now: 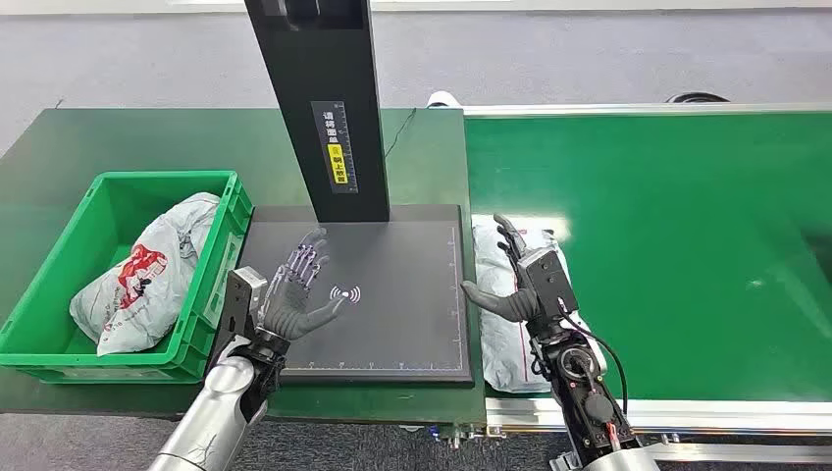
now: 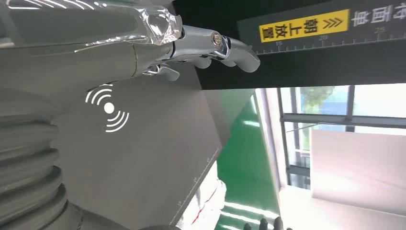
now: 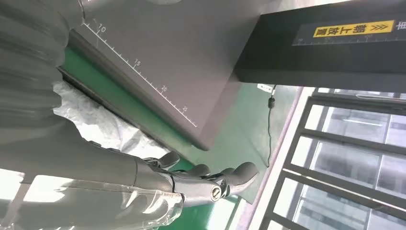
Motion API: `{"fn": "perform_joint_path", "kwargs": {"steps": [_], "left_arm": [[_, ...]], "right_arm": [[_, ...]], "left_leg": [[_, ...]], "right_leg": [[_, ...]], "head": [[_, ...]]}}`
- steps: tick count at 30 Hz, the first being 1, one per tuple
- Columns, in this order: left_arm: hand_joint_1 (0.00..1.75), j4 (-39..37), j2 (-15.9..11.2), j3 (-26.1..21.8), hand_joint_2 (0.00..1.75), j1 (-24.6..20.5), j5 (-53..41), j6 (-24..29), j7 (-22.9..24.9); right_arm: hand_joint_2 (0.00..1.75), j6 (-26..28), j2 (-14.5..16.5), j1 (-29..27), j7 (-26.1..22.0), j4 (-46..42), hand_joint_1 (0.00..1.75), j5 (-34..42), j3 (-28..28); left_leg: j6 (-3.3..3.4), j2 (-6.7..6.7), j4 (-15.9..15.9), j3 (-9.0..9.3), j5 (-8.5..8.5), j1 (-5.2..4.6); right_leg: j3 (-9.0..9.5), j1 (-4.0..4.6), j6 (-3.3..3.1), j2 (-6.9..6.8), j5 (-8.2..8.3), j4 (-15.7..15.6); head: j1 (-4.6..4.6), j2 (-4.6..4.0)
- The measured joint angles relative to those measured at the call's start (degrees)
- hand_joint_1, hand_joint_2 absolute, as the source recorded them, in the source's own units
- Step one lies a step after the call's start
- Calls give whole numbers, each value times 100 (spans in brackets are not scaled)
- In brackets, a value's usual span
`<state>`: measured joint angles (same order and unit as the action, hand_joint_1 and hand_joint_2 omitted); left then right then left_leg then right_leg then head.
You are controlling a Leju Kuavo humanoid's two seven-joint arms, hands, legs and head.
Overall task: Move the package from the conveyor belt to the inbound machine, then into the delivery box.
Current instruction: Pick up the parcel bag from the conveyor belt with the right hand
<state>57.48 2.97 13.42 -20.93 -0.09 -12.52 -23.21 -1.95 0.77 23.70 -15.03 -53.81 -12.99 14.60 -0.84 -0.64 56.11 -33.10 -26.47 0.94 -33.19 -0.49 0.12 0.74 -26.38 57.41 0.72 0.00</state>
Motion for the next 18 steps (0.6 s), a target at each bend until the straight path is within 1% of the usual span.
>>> {"fn": "perform_joint_path", "kwargs": {"steps": [2, 3, 4, 5, 7, 12, 18], "left_arm": [[0, 0, 5, 0, 175, -1, -10, -1, 64], [0, 0, 10, 0, 175, -1, -22, -2, 116], [0, 0, 15, 0, 175, -1, -34, -1, 140], [0, 0, 18, 0, 175, -1, -44, 0, 150], [0, 0, 20, 1, 175, -2, -50, 1, 153], [0, 0, 32, 2, 175, -2, -48, -3, 153], [0, 0, 39, 2, 175, -2, -48, -7, 153]], "right_arm": [[175, 182, -69, 35, 713, 87, 0, -800, 148], [175, 335, -122, 58, 1305, 177, 0, -1483, 255], [175, 435, -162, 72, 1779, 284, 0, -2087, 328], [175, 496, -191, 76, 2057, 387, 0, -2491, 363], [175, 540, -225, 84, 2171, 531, 0, -2778, 384], [175, 483, -245, 99, 2145, 720, 0, -2950, 400], [175, 453, -252, 103, 2144, 828, 0, -2987, 400]], "left_leg": [[0, -1, 0, 0, 0, 0], [0, -3, 1, 0, 0, 0], [0, -6, 1, -2, 1, 0], [1, -8, 1, -4, 1, -1], [1, -4, 1, -6, 1, -1], [0, -4, 1, -6, 0, 0], [0, -3, 0, -6, 0, 0]], "right_leg": [[0, 0, 0, -1, 0, 0], [1, 0, 0, -3, 0, 0], [1, -1, 0, -7, 0, 0], [1, -1, 0, -9, 0, 0], [0, -1, 0, -7, 0, 0], [-4, -1, 0, -5, 0, 0], [-4, 0, 0, -4, 0, 0]], "head": [[-1, 0], [-2, 0], [-3, 0], [-3, 0], [-2, 0], [-2, 0], [-2, 0]]}}
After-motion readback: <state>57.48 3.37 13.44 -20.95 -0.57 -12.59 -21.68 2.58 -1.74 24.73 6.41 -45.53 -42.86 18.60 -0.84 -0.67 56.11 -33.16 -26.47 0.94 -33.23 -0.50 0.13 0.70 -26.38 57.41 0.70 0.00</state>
